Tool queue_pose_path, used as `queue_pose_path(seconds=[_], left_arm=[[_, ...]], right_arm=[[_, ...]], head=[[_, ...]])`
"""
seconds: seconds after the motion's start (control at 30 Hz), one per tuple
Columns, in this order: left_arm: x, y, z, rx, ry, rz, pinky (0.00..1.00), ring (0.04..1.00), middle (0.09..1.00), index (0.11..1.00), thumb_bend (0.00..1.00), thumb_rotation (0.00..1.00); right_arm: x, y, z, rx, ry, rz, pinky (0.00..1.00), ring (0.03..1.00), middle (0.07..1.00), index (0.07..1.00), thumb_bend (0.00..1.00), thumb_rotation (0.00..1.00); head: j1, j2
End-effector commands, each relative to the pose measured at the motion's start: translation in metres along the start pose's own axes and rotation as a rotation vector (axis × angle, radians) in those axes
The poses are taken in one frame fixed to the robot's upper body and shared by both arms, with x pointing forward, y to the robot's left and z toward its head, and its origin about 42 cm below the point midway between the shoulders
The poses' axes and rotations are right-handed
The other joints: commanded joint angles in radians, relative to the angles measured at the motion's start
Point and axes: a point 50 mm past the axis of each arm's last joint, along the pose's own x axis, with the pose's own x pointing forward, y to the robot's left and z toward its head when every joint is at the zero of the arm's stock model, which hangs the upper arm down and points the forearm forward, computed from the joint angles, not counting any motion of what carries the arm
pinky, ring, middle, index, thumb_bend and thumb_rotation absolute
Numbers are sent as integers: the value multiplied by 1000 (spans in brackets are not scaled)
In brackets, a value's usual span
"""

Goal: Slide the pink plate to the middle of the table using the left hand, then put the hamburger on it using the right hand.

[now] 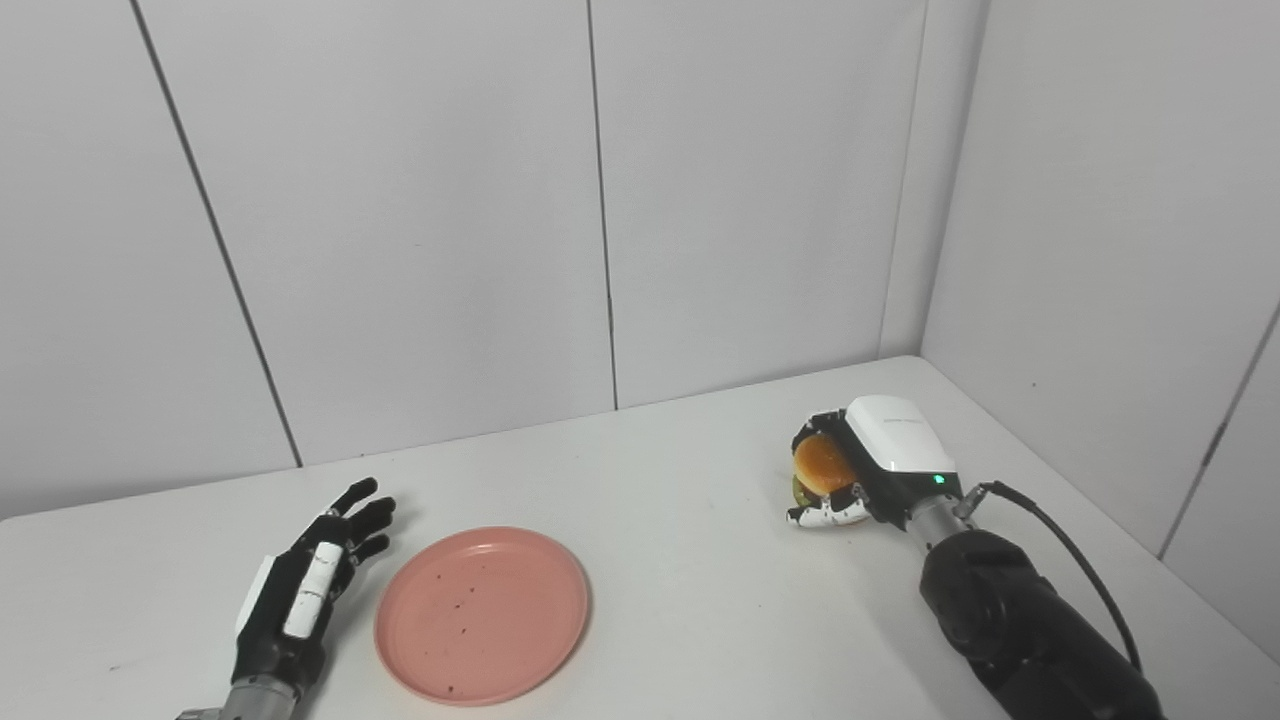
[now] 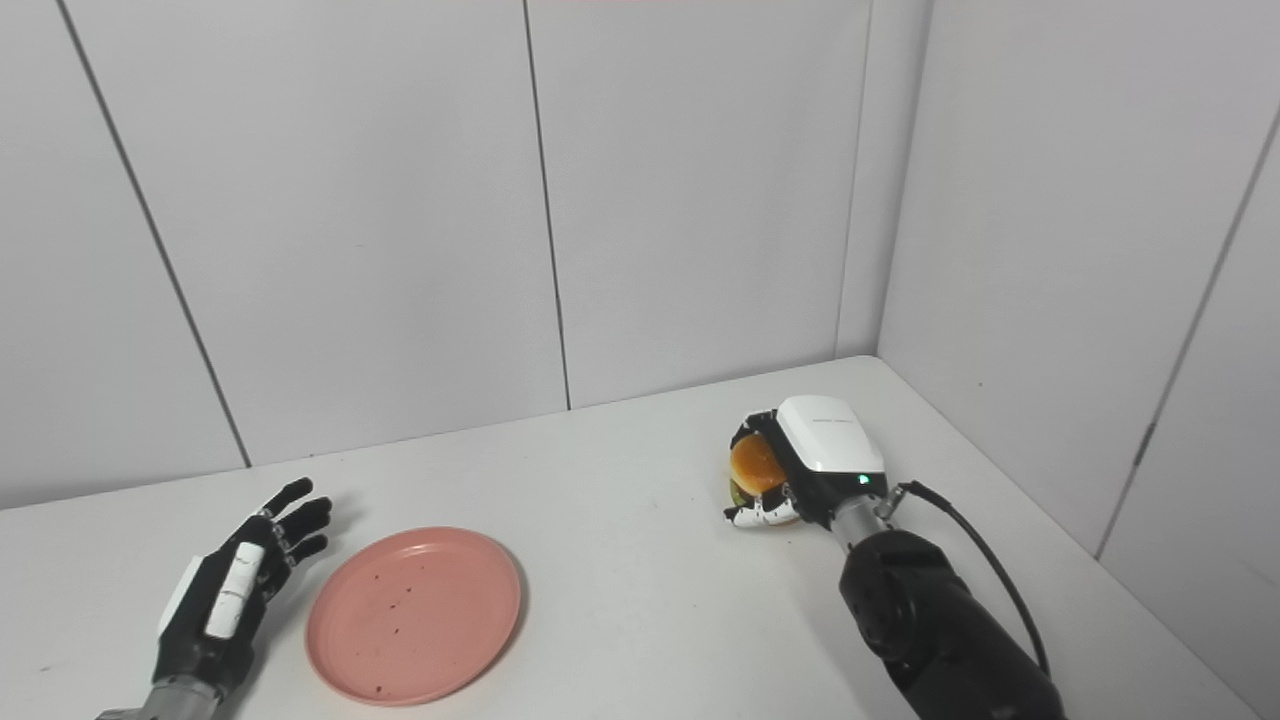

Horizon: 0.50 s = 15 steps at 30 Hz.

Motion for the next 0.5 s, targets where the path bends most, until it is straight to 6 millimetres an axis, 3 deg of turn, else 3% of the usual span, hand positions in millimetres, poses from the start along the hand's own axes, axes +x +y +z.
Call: queue_pose_path(seconds=[0.0,0.27,0.47], left_arm=[[-26,-15,-30,-31,85,14,849,860,811,814,919,826],[-20,-39,-25,-28,85,5,877,884,824,829,878,852],[-16,-59,-23,-11,83,-5,888,890,829,835,860,881]], right_arm=[[16,-30,18,-5,-66,-88,281,340,420,515,513,5],[22,-40,46,52,-181,-95,280,340,423,515,513,4],[28,-30,54,96,-214,-70,262,330,422,515,514,4]], head=[[23,3],[115,8],[217,17]])
